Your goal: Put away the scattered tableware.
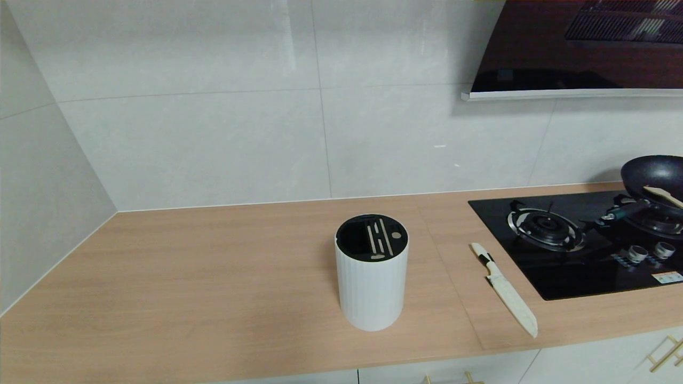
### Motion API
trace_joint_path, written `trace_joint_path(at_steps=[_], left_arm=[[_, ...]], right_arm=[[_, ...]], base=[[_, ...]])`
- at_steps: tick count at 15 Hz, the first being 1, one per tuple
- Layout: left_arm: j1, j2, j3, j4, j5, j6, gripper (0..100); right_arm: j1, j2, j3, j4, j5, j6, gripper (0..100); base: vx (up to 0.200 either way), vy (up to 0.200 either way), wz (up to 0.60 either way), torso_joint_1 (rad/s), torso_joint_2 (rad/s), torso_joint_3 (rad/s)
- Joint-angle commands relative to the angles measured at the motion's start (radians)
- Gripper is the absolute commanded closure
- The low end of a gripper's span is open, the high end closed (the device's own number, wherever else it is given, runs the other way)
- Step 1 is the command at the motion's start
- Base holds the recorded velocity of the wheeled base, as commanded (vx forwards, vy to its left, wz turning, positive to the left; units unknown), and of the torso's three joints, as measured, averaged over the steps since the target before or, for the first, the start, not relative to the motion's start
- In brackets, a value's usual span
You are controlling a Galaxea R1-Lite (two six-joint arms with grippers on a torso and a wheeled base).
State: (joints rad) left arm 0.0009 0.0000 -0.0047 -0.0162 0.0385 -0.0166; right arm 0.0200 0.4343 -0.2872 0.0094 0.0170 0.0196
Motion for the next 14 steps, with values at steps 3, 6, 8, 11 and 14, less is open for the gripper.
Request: trace_joint_path(at_steps=[3, 6, 8, 11, 14], left_arm=[[0.001, 0.000, 0.000, -0.001, 0.000, 0.000, 0], [0.001, 0.000, 0.000, -0.001, 0.000, 0.000, 0], [0.001, 0.000, 0.000, -0.001, 0.000, 0.000, 0], [0.001, 0.000, 0.000, -0.001, 0.000, 0.000, 0], [0.001, 0.000, 0.000, -0.001, 0.000, 0.000, 0]], right_arm=[[0.046, 0.672, -0.273, -0.043, 0.020, -0.009, 0], [0.071, 0.946, -0.365, -0.154, 0.011, -0.010, 0], [0.072, 1.097, -0.435, -0.187, 0.006, -0.009, 0], [0.089, 1.322, -0.463, -0.272, 0.000, -0.010, 0], [0.090, 1.552, -0.466, -0.491, -0.048, -0.029, 0]], base=[[0.000, 0.000, 0.00, 0.000, 0.00, 0.000], [0.000, 0.000, 0.00, 0.000, 0.00, 0.000], [0.000, 0.000, 0.00, 0.000, 0.00, 0.000], [0.000, 0.000, 0.00, 0.000, 0.00, 0.000], [0.000, 0.000, 0.00, 0.000, 0.00, 0.000]])
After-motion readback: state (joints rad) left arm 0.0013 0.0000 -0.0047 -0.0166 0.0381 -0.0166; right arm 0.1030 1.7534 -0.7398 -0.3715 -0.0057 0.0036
